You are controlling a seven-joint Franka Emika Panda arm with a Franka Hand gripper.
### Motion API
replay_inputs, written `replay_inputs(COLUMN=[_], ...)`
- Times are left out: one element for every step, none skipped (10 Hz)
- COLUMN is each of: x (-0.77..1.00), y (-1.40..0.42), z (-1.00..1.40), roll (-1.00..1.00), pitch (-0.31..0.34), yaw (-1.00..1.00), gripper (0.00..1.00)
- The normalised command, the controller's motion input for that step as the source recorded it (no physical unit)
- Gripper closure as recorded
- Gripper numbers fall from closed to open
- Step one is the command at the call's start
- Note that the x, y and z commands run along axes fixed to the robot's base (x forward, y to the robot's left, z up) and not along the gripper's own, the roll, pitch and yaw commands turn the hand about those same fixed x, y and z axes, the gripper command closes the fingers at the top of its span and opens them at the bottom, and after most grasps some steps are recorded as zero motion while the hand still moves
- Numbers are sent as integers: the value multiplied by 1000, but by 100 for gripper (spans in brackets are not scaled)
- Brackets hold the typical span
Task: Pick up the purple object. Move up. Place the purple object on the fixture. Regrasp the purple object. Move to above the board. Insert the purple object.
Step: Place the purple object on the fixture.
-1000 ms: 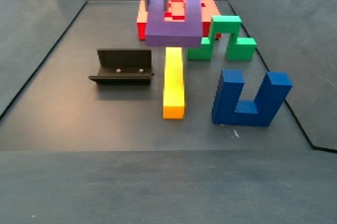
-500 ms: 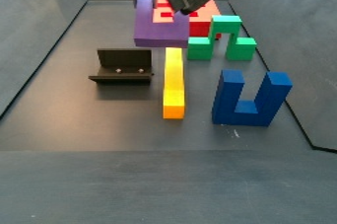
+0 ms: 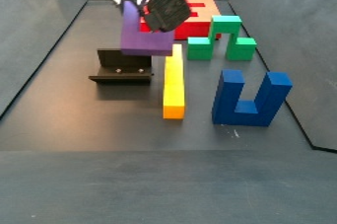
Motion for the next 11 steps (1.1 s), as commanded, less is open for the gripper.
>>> replay_inputs(x=[1000,1000,1000,989,929,866,900,929,897,777,666], y=[177,123,0,-31,-40,0,0,0,0,0,0], z=[-97,-89,-126,-186,-297,-309,-294,-237,-194,-77,-26], roll=[137,163,49,9,0,-126,-63,-54,-63,-106,-189], pitch=[97,123,131,97,17,37,20,6,0,0,0], yaw=[109,129,83,14,49,74,17,26,40,26,0], gripper=[100,100,100,100,100,100,100,100,100,100,100])
